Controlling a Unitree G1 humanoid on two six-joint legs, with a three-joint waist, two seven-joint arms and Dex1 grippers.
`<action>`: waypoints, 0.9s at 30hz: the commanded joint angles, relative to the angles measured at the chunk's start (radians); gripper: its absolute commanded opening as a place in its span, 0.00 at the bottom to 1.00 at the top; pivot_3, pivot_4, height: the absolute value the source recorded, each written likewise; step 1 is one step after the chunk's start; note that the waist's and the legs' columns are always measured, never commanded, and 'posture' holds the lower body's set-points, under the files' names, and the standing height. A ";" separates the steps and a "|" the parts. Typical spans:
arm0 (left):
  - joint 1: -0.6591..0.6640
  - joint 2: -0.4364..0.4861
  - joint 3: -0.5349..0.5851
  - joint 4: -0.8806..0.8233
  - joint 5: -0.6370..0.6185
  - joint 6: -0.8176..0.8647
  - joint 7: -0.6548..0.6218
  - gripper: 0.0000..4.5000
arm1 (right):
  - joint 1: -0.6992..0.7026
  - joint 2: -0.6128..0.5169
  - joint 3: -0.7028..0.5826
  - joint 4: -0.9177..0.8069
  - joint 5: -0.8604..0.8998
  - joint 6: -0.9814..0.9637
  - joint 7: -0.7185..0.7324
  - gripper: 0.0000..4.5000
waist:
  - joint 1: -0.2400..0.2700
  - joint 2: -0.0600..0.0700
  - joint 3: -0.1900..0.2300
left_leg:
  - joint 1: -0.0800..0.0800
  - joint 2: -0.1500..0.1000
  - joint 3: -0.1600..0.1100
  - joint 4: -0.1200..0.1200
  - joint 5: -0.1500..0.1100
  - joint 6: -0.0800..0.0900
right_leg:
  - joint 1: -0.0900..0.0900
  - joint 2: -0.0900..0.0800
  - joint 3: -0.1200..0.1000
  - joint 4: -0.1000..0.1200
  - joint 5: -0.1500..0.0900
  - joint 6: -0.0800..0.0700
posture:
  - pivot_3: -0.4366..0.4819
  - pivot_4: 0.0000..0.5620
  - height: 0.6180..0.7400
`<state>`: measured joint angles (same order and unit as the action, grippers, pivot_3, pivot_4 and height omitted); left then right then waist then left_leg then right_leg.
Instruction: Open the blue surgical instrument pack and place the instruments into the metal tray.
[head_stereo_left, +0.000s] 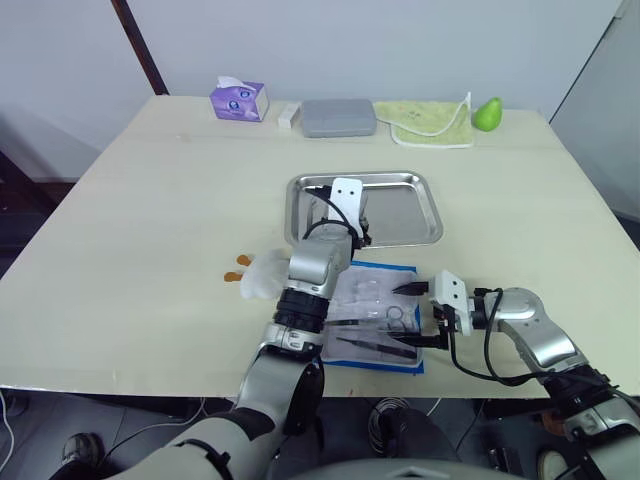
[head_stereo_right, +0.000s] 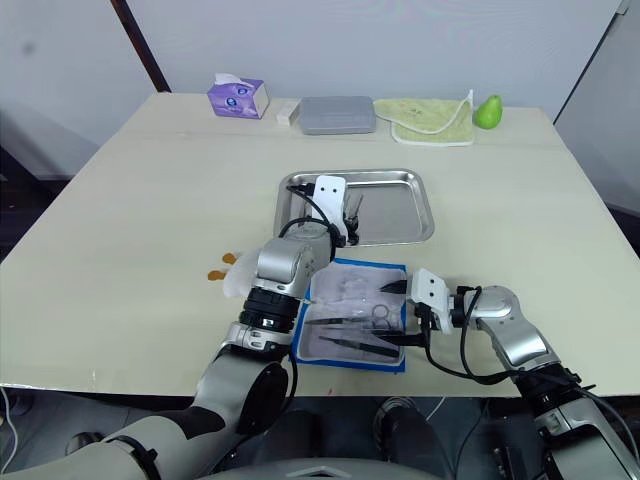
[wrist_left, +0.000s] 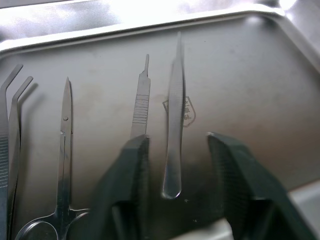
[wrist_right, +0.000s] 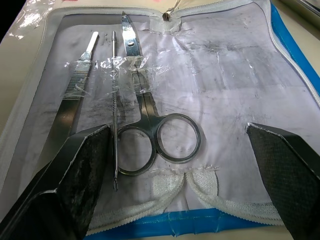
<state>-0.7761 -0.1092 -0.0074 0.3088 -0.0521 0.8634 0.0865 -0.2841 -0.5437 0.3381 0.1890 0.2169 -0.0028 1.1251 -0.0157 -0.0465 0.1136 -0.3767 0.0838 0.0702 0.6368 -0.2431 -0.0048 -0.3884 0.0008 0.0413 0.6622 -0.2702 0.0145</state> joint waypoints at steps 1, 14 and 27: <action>-0.025 -0.007 0.001 -0.013 0.000 -0.007 0.000 0.76 | 0.071 -0.031 0.069 0.126 -0.130 0.096 -0.036 1.00 | 0.000 0.000 0.000 | 0.000 0.000 0.000 0.000 0.000 0.000 | 0.000 0.000 0.000 0.000 0.000 0.000 | 0.48 0.27 1.00; 0.131 0.158 -0.029 -0.391 -0.269 -0.080 -0.515 0.98 | 0.064 -0.024 0.053 0.130 -0.112 0.076 -0.029 1.00 | -0.004 0.005 0.003 | 0.000 0.000 0.001 -0.001 0.000 0.000 | -0.001 -0.001 0.000 0.000 0.000 -0.003 | 0.48 0.27 1.00; 0.407 0.517 -0.043 -0.591 -0.421 -0.334 -1.025 0.98 | 0.067 -0.022 0.024 0.115 -0.082 0.066 -0.017 1.00 | 0.000 0.005 0.004 | 0.000 0.001 -0.002 -0.002 0.000 0.000 | -0.003 -0.004 0.004 -0.001 -0.002 -0.004 | 0.48 0.27 1.00</action>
<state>-0.3563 0.4082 -0.0584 -0.2318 -0.4518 0.5595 -0.9229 -0.2771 -0.5378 0.3195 0.1917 0.2210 -0.0060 1.1298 -0.0156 -0.0417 0.1180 -0.3772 0.0858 0.0676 0.6355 -0.2431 -0.0051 -0.3917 -0.0045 0.0457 0.6612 -0.2725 0.0102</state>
